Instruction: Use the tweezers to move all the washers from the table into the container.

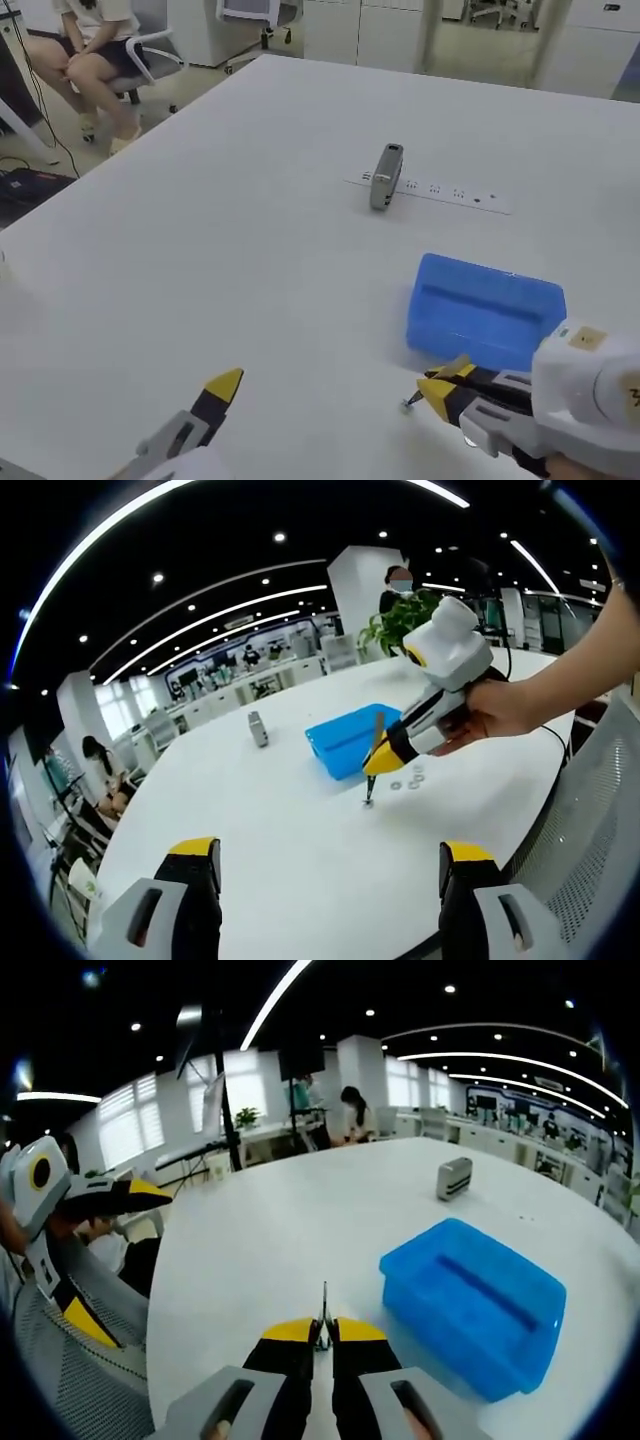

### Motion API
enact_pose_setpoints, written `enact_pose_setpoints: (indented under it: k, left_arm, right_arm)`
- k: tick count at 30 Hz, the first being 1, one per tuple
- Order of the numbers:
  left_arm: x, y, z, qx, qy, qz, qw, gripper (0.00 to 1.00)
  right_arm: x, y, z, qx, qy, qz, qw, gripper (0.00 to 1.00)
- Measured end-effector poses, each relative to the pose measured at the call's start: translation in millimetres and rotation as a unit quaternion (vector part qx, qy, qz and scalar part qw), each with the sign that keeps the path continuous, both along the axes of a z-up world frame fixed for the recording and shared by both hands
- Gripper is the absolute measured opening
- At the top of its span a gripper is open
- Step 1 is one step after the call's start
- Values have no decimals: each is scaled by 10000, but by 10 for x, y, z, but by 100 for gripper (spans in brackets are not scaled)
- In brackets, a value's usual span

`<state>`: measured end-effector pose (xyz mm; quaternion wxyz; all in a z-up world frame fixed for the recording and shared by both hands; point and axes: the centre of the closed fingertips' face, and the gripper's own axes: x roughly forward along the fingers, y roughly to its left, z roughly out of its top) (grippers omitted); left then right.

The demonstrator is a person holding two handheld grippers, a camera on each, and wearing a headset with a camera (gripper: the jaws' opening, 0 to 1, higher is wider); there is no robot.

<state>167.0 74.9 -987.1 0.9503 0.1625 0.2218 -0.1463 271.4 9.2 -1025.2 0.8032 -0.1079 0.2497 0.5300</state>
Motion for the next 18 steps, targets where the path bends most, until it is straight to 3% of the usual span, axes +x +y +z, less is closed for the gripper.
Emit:
enact_pose_setpoints:
  k: [4, 14, 18]
  left_arm:
    - [-2, 2, 0, 12, 12, 2, 10000, 92]
    - [-5, 6, 0, 72, 14, -2, 10000, 93]
    - [3, 6, 30, -52, -34, 28, 10000, 95]
  right_arm:
    - [-9, 7, 7, -144, -14, 95, 9999, 1]
    - [-11, -61, 193, -224, -58, 163, 9996, 1]
    - [19, -121, 267, -258, -118, 147, 9995, 1]
